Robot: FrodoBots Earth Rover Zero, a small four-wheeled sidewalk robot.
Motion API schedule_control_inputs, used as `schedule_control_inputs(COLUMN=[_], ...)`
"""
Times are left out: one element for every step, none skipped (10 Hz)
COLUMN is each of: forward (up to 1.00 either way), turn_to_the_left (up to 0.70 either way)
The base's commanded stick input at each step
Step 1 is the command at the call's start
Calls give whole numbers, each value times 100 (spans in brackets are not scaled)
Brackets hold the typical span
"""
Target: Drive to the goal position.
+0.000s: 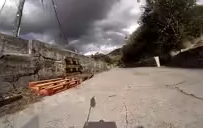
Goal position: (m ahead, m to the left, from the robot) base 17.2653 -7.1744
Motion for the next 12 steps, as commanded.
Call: schedule_control_inputs(forward=[0, 0, 0, 3, 11, 21, 45, 69, 70, 70, 70, 70], turn_to_the_left=[0, 0, 0, 0, 0, 0, 0, 0, 0, 0, -9, -21])
